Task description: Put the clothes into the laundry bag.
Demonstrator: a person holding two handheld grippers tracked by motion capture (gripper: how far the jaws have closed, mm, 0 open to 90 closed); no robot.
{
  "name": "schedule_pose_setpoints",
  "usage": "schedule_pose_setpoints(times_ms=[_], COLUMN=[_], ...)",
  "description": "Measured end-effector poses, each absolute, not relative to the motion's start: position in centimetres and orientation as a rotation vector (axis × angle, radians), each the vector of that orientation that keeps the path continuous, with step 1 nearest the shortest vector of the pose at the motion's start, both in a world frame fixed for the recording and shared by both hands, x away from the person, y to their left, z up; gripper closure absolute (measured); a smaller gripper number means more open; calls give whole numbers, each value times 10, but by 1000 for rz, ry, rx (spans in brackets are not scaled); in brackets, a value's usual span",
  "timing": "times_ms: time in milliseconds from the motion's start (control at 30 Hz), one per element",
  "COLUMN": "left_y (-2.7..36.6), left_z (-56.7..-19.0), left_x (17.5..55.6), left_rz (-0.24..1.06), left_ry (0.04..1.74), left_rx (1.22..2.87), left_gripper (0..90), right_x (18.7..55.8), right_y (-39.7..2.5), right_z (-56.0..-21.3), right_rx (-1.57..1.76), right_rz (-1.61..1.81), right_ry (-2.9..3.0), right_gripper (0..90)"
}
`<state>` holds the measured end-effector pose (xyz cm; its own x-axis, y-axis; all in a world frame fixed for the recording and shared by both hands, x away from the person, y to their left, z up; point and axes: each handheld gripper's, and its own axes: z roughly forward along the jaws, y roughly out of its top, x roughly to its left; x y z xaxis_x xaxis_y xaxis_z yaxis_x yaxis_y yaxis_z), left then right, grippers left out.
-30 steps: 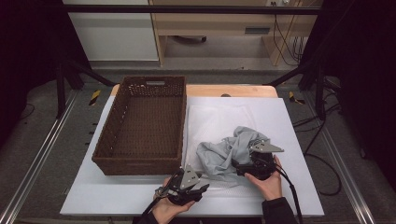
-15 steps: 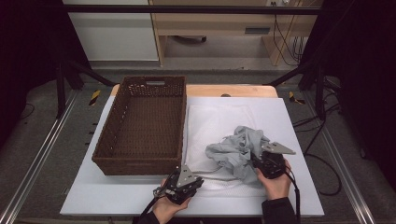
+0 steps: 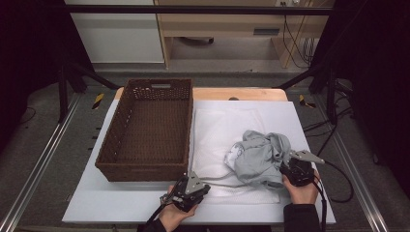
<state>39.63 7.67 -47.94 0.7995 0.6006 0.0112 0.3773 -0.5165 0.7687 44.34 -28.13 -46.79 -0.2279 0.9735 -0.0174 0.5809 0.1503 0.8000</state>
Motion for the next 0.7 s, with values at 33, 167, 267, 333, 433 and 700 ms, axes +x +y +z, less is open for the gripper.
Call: schedule_pose_setpoints(times_ms=[33,167,267,333,433,700], left_y=[76,75,75,74,74,71], left_z=[-480,-484,-485,-485,-485,-484], left_x=[397,397,397,396,396,394], left_rz=[352,357,361,368,365,386], left_ry=[718,729,733,734,731,737], left_rx=[2178,2189,2188,2189,2195,2209], left_gripper=[876,874,875,874,851,841], right_x=[444,435,420,412,402,408], right_y=[-283,-290,-292,-290,-281,-220], right_z=[-470,-453,-427,-414,-398,-407], right_rx=[1495,1483,1433,1403,1348,1228], right_rz=[933,1003,1071,1103,1127,1228], right_ry=[1876,1834,1789,1764,1744,1963], right_gripper=[646,542,439,380,303,207])
